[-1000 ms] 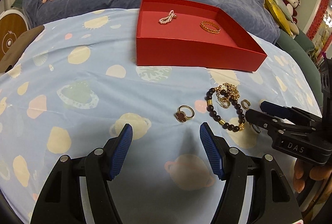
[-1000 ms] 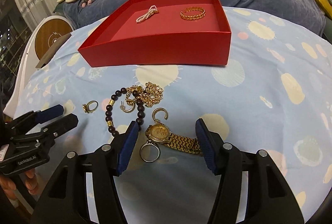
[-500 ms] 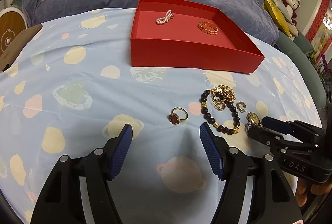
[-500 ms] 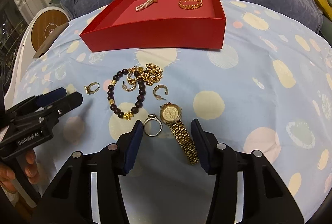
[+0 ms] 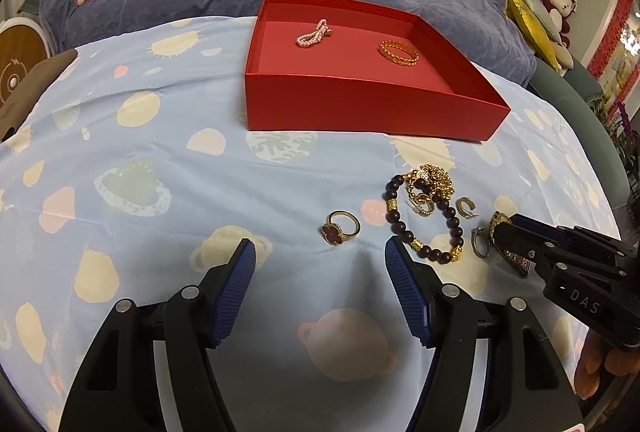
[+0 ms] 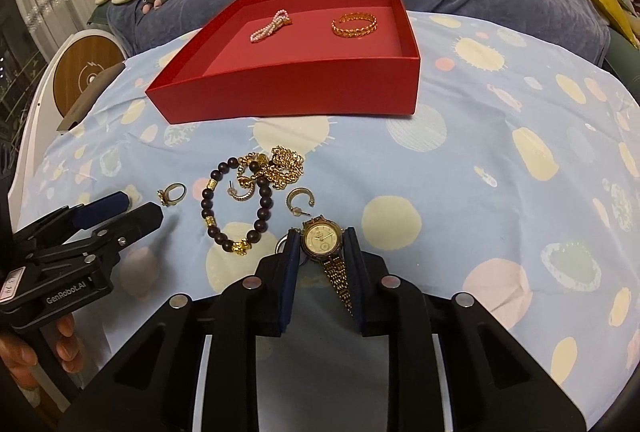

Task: Organize jewelry
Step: 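Grasp the gold watch by its band with the right gripper, then grasp the ring with the red stone with the left gripper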

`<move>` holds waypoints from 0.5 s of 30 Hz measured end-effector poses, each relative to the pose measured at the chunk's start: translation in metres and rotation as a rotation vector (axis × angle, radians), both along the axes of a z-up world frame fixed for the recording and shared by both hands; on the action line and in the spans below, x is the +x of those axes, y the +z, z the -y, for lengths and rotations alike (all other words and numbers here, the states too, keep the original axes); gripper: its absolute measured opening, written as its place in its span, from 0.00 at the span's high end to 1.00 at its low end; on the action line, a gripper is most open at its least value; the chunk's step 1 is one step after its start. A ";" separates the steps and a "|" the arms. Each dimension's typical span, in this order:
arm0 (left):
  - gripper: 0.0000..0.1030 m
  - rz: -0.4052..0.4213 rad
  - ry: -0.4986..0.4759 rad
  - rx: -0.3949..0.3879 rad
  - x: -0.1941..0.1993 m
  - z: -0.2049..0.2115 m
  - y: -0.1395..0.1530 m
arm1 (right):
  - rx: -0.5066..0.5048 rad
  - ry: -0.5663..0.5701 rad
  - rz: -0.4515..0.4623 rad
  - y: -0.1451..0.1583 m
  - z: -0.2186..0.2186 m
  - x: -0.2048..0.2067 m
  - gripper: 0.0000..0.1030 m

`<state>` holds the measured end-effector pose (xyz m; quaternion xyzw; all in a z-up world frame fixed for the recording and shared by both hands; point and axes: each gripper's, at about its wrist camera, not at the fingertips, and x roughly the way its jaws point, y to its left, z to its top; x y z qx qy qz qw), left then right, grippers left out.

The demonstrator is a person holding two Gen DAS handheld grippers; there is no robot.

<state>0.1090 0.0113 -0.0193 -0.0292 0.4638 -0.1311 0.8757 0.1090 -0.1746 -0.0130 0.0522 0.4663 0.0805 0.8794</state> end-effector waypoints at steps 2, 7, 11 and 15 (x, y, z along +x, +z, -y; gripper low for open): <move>0.44 0.006 -0.006 0.006 0.002 0.002 -0.001 | 0.012 -0.004 0.010 0.005 0.002 -0.002 0.79; 0.59 0.016 -0.023 0.033 0.007 0.010 -0.007 | 0.026 -0.012 0.017 0.009 0.006 -0.004 0.79; 0.76 0.029 -0.045 0.045 0.008 0.016 -0.007 | 0.029 -0.017 0.017 0.009 0.008 -0.006 0.79; 0.88 0.035 -0.071 0.050 0.007 0.022 -0.008 | 0.030 -0.022 0.018 0.009 0.010 -0.008 0.79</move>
